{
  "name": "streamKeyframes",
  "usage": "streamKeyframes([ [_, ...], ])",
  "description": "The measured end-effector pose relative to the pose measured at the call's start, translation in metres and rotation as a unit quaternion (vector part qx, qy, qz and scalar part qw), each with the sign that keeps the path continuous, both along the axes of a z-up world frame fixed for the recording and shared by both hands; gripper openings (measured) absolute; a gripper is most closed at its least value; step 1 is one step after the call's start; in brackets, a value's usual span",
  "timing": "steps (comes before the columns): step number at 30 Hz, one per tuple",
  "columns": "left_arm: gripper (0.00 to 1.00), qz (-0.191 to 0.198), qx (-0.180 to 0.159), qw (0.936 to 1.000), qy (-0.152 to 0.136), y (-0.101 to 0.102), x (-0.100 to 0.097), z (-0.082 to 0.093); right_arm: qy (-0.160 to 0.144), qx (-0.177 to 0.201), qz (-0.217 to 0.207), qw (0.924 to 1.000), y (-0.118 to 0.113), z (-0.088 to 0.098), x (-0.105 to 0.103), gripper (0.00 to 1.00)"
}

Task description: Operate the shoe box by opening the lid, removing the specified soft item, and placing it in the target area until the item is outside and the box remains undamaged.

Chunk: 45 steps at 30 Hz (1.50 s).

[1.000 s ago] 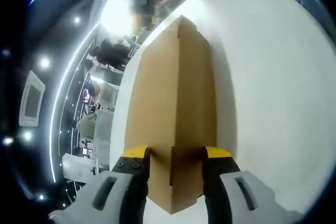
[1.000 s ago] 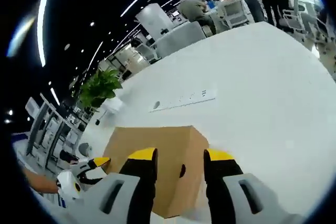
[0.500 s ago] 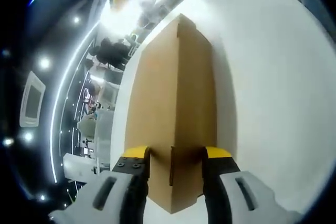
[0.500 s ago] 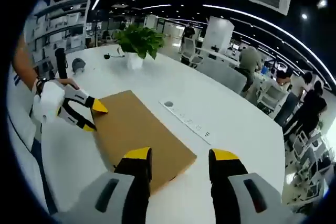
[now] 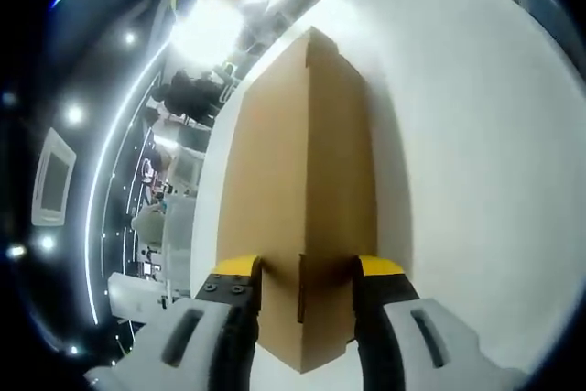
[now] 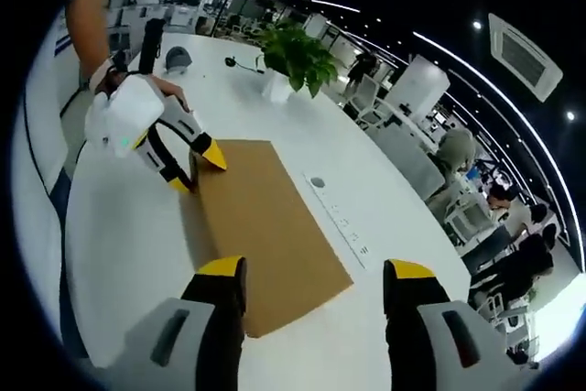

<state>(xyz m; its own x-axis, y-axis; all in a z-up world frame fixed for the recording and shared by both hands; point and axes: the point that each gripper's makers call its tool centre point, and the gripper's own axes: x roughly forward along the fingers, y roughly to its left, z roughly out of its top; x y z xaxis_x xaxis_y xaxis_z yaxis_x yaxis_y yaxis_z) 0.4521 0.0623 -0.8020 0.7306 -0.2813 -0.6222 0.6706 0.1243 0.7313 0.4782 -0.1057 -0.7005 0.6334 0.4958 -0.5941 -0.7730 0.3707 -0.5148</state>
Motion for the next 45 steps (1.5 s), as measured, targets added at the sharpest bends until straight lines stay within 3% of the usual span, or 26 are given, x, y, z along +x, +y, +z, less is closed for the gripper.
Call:
streamKeyframes([
  [9,0.39,0.003,-0.004,1.0000,-0.001,0.000,0.000,0.000,-0.009,-0.059,0.052,0.9969,0.028,-0.038,-0.032,0.53],
  [12,0.39,0.002,-0.005,1.0000,-0.001,0.000,0.000,0.000,-0.037,-0.085,0.076,0.9928,0.035,-0.050,-0.038,0.52],
  [15,0.39,0.000,-0.004,1.0000,0.002,0.000,0.000,0.000,-0.042,-0.096,0.091,0.9903,0.040,-0.063,-0.045,0.52],
  [24,0.39,0.000,-0.006,1.0000,0.003,0.001,0.000,-0.001,-0.056,-0.127,0.075,0.9876,0.039,-0.074,-0.036,0.52],
  [27,0.39,0.002,-0.006,1.0000,0.003,0.001,0.000,-0.001,-0.071,-0.150,0.095,0.9816,0.046,-0.082,-0.033,0.52],
  [36,0.39,0.003,-0.007,1.0000,0.003,0.000,-0.001,-0.001,-0.058,-0.170,0.098,0.9789,0.049,-0.101,-0.031,0.46],
  [41,0.39,0.004,-0.008,1.0000,0.003,0.000,-0.001,-0.001,-0.089,-0.203,0.114,0.9684,0.049,-0.104,-0.025,0.43],
  [45,0.39,0.004,-0.007,1.0000,0.003,0.000,-0.001,-0.001,-0.101,-0.214,0.118,0.9643,0.049,-0.105,-0.021,0.42],
])
